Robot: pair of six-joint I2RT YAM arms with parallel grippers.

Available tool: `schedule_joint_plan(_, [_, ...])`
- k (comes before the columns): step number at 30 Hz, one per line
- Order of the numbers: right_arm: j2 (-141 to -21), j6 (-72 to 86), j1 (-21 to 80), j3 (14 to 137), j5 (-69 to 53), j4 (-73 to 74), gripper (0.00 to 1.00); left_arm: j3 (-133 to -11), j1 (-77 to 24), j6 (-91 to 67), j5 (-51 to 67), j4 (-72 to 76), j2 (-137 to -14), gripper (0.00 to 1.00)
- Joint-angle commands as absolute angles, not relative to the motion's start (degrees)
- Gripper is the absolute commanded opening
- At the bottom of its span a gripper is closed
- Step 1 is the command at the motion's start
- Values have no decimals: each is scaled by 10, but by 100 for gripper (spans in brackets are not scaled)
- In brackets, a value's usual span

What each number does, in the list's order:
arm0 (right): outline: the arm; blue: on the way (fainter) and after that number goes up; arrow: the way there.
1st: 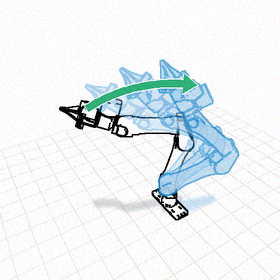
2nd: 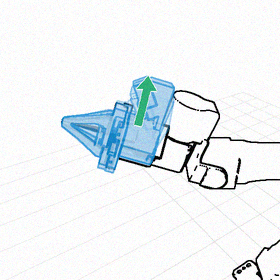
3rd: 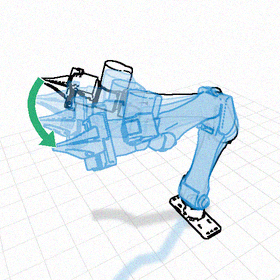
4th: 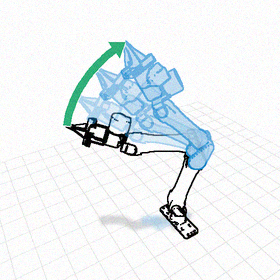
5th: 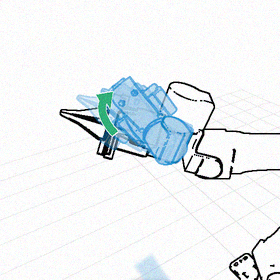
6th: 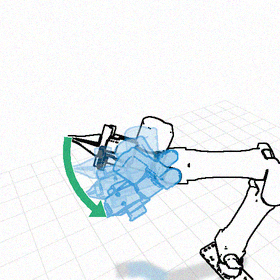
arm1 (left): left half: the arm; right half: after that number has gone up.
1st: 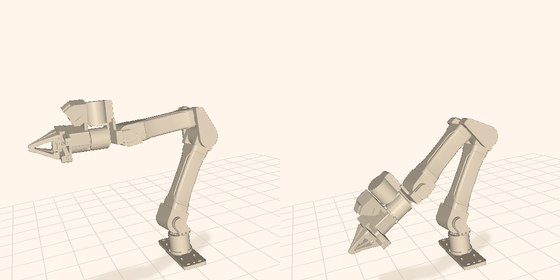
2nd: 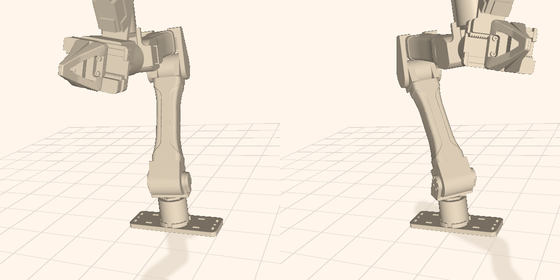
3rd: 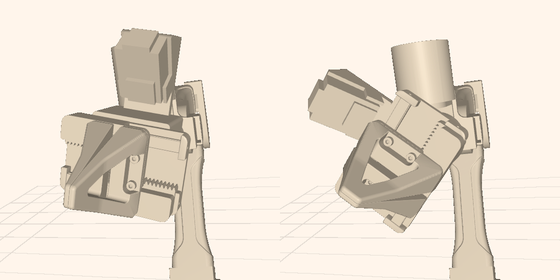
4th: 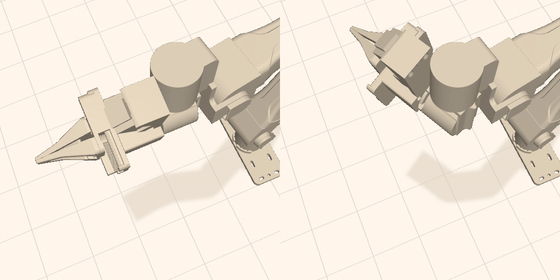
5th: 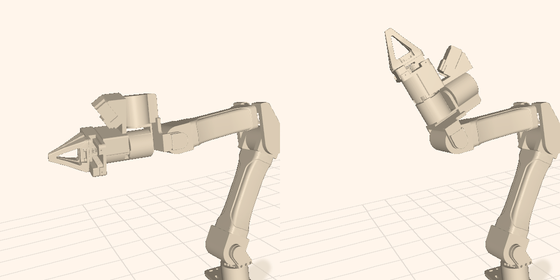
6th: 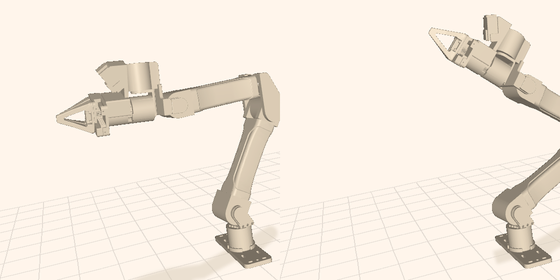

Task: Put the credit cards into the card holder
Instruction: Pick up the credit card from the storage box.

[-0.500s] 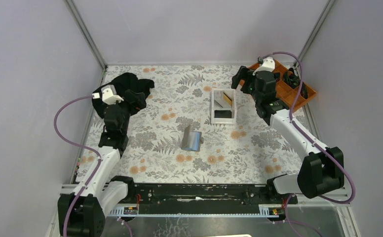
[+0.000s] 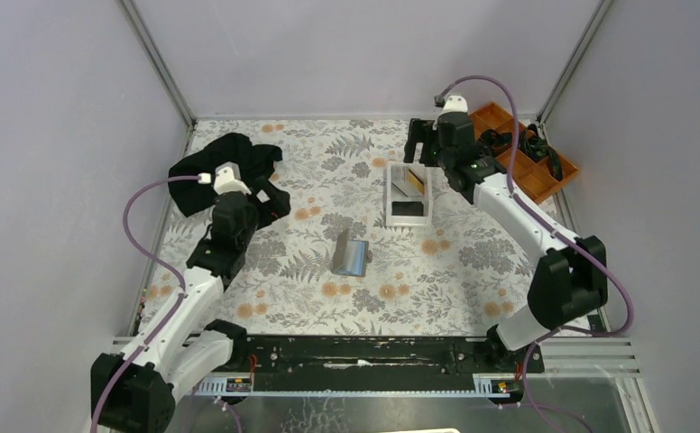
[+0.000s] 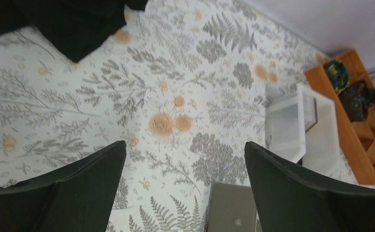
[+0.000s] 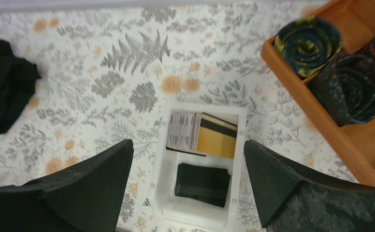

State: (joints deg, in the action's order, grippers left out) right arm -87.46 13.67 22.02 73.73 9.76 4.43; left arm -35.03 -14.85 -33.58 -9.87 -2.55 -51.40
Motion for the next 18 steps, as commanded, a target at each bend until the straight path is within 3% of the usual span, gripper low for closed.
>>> schedule_joint_plan(1, [-910, 147, 234, 776, 79, 105, 90, -369, -175, -360, -118, -60, -539, 100])
schedule_joint_plan(18, [-1076, 180, 255, 898, 155, 209, 88, -397, -200, -325, -65, -64, -575, 100])
